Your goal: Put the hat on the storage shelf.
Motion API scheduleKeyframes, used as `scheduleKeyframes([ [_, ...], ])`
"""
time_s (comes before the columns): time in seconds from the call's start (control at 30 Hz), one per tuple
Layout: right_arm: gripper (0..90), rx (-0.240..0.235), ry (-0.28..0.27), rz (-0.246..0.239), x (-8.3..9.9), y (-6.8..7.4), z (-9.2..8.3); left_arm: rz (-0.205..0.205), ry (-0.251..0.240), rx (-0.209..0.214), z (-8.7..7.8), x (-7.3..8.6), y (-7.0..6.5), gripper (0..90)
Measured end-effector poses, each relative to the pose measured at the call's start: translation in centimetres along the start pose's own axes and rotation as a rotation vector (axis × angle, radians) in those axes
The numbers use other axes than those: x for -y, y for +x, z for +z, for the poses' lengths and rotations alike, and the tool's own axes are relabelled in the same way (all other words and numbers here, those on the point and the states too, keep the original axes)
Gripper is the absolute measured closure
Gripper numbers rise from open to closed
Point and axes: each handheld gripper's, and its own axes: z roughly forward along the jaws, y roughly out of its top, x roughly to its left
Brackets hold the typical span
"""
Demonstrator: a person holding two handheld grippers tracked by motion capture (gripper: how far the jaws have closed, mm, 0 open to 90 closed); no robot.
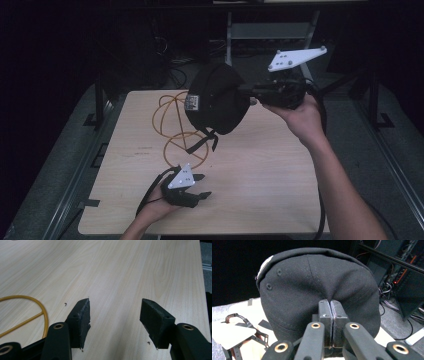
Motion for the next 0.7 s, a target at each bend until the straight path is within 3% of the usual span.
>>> scheduleKeyframes([
  [0.33, 89.1, -0.046, 0.062, -0.027, -3.7, 0.1, 4.6, 0.007, -0.002, 0.01, 0.1, 0.0, 0.1, 41.0],
  [0.7, 89.2, -0.096, 0.08, -0.008, -6.0, 0.1, 9.8, 0.002, -0.01, 0.016, 0.2, 0.0, 0.1, 41.1],
])
